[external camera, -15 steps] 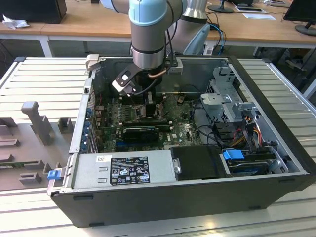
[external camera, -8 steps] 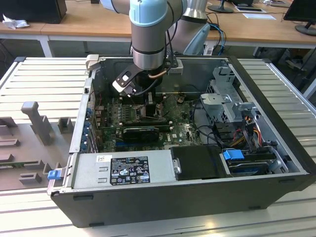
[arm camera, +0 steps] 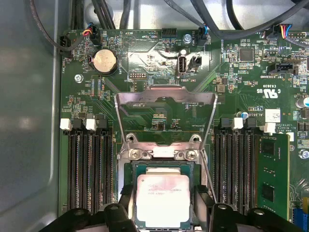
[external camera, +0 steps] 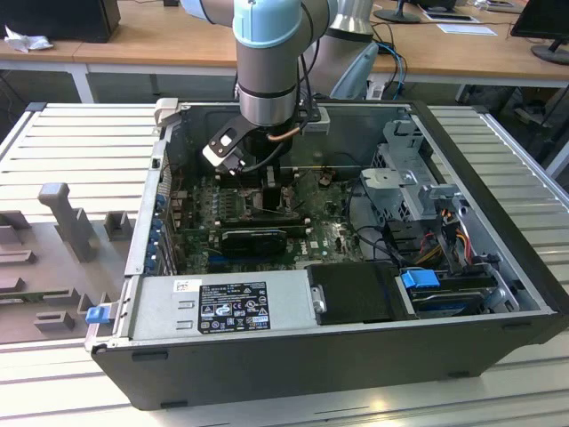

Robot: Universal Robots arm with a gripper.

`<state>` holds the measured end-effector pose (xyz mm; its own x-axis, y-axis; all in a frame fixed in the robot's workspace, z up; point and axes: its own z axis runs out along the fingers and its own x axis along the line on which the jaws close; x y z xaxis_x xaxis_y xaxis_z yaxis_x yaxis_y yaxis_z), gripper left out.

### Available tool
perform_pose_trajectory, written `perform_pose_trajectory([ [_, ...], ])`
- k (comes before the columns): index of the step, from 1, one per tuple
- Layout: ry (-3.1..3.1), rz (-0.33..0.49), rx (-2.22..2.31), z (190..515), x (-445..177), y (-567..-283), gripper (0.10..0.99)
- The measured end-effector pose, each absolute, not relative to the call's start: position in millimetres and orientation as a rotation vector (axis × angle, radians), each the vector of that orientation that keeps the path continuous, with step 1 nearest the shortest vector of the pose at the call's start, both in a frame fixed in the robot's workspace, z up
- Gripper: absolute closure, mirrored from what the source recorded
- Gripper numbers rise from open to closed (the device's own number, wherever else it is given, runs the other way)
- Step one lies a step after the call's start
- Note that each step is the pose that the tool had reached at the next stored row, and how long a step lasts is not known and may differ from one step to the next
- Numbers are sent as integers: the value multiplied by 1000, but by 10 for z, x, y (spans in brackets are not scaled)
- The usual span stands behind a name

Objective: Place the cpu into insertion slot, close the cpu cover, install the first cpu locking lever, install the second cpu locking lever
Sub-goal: 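Place the cpu into insertion slot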

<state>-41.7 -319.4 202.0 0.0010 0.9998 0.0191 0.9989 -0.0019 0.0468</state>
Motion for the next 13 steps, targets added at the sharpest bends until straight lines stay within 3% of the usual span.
perform_pose_trajectory([
  [8,2206,73,2209,2223,-417,-3194,478],
  [13,2203,67,2206,2234,-417,-3198,804],
])
